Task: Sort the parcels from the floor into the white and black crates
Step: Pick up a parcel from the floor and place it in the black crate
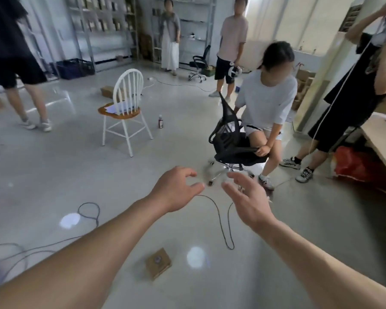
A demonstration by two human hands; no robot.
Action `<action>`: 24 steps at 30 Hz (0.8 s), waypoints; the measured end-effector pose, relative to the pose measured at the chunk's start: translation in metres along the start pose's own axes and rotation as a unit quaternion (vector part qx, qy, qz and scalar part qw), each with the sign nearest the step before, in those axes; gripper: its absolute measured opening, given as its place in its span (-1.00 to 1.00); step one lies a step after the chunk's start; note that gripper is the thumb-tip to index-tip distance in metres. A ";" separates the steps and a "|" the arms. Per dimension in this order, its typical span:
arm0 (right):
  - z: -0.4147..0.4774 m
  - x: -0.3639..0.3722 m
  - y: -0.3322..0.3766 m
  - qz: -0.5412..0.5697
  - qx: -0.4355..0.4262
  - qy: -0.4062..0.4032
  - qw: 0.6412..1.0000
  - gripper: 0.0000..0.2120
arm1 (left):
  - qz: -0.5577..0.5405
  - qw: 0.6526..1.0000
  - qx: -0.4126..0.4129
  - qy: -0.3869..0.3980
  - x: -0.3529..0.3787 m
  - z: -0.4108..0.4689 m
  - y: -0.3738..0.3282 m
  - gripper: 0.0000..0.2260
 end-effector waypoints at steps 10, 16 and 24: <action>0.005 0.144 0.071 0.015 -0.073 0.160 0.984 -0.58 | 0.011 0.981 -0.152 -0.118 -0.100 -0.055 0.125 -0.58; -0.008 0.192 0.088 0.029 -0.113 0.237 0.964 -0.65 | 0.023 0.956 -0.231 -0.180 -0.130 -0.102 0.161 -0.59; -0.036 0.230 0.094 0.056 -0.141 0.316 0.936 -0.64 | 0.026 0.917 -0.321 -0.235 -0.133 -0.169 0.190 -0.60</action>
Point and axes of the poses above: each hand's wrist, its own z-axis towards the middle knuckle, its own x-axis out of the palm, y = z × x, the point moved 10 cm from there along z, towards the middle knuckle, and after that the axes turned 6 degrees about -y, right-handed, at the moved point
